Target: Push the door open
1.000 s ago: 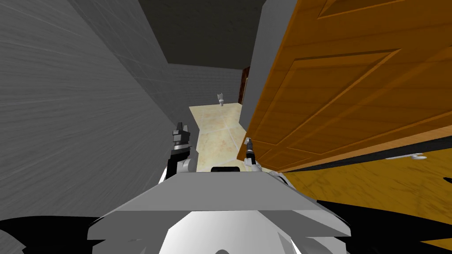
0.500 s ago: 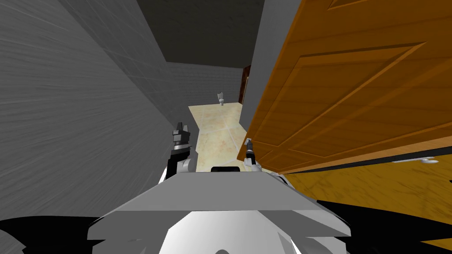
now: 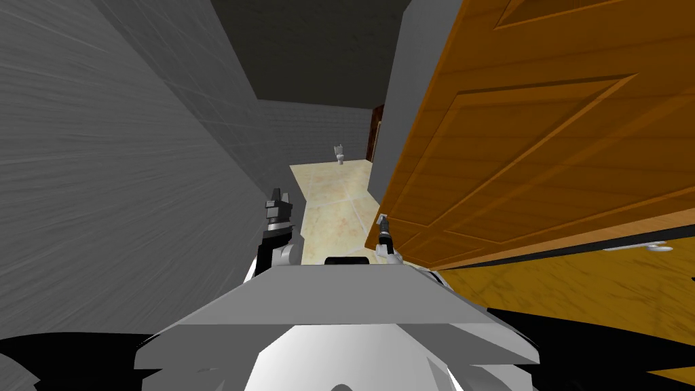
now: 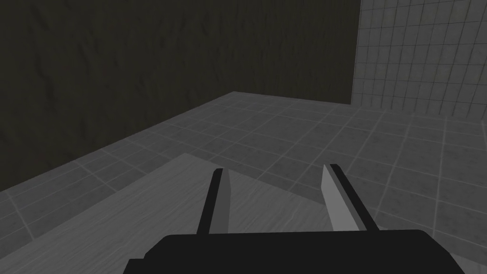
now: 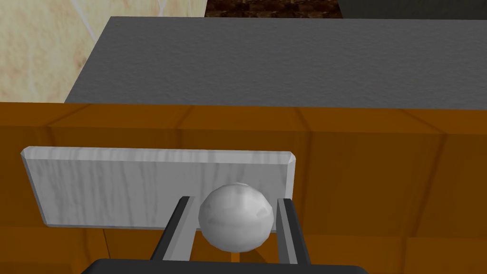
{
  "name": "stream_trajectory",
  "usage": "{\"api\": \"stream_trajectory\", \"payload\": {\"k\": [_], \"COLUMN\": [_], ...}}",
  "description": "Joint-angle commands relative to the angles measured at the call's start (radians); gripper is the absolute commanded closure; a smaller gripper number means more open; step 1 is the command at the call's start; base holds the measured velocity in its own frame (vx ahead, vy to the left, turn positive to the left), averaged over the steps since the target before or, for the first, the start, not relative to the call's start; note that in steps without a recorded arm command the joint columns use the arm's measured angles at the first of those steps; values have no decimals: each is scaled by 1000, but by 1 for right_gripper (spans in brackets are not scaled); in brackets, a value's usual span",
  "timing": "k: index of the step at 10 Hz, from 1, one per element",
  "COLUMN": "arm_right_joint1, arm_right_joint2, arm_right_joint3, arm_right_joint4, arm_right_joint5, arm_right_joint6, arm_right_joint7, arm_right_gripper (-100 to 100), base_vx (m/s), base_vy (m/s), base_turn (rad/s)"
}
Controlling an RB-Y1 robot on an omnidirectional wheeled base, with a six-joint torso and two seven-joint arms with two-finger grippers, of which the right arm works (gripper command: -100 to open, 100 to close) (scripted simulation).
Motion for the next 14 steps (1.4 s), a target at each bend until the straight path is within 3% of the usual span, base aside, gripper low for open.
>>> {"api": "stream_trajectory", "payload": {"k": [1,6,7,12,13,14], "arm_right_joint1": [2,0,-2,-4,4,2], "arm_right_joint2": [-11,-23,-29,-37,-30,-38], "arm_right_joint3": [-18,-56,-78,-117,-111,-129], "arm_right_joint4": [-23,-21,-21,-19,-29,-27], "arm_right_joint5": [-11,-37,-52,-80,-76,-88], "arm_right_joint6": [7,13,17,24,36,31], "arm_right_joint7": [8,22,30,44,45,51], "arm_right_gripper": [100,100,100,100,100,100], "base_vx": [202,179,158,185,81,139], "base_vy": [27,31,16,35,7,-17], "base_turn": [-44,-48,-49,-56,-21,-25]}}
